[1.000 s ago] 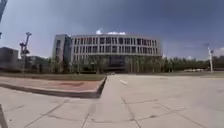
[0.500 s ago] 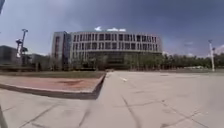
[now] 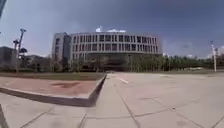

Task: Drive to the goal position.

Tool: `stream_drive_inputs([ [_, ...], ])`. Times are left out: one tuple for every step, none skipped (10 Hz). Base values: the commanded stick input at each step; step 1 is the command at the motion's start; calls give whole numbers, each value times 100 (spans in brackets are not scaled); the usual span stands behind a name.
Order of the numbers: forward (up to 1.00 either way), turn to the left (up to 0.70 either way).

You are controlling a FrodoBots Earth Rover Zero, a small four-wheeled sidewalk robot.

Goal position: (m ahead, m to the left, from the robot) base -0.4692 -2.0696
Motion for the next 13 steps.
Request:
stream_drive_inputs([
  [70,3],
  [70,3],
  [70,3],
  [70,3],
  [70,3],
  [70,3],
  [70,3],
  [70,-3],
  [70,-30],
  [24,-57],
  [0,-70],
  [0,-70],
  [0,-70],
])
